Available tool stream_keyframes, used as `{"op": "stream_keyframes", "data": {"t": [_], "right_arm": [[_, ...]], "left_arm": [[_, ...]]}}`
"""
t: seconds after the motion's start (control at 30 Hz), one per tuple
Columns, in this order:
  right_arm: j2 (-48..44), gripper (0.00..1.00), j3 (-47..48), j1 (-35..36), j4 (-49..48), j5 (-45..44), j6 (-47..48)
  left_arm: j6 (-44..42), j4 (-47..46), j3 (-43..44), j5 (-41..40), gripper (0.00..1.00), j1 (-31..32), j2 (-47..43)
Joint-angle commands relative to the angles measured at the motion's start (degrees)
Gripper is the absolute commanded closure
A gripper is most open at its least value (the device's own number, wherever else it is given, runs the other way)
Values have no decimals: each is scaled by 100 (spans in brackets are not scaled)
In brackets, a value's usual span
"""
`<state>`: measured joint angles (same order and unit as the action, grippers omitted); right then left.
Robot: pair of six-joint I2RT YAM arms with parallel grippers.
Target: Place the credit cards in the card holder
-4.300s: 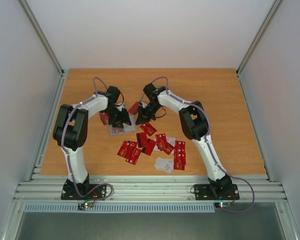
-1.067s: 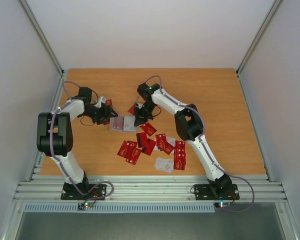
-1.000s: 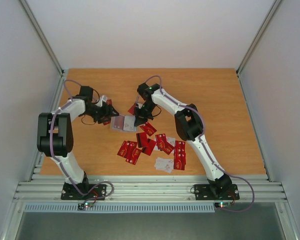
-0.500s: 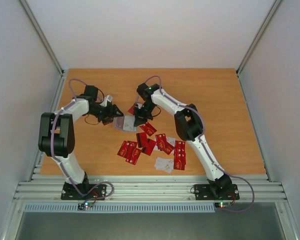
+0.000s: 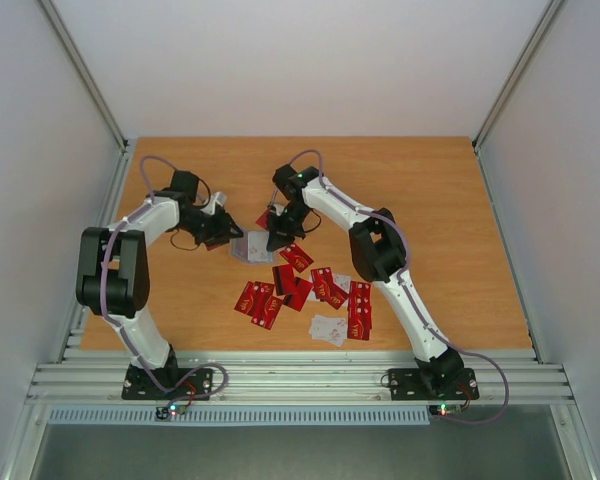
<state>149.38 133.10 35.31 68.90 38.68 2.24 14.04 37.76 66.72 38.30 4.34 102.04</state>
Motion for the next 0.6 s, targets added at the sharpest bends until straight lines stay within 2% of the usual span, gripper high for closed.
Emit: {"op": "stream_keyframes", "data": {"t": [0.0, 0.17, 0.37, 0.57], "right_arm": [[-260, 93, 234, 4, -4, -72, -85], [-304, 93, 349, -12, 103, -108, -58], [-472, 93, 341, -75, 190, -272, 50], [-610, 93, 172, -95, 262, -453, 204]], "left_arm": [[-197, 148, 138, -174, 65, 82, -44], [-252, 167, 130, -329, 77, 110, -15], [-468, 460, 236, -734, 97, 120, -107], [-757, 1061, 485, -1372, 100, 123, -259]]}}
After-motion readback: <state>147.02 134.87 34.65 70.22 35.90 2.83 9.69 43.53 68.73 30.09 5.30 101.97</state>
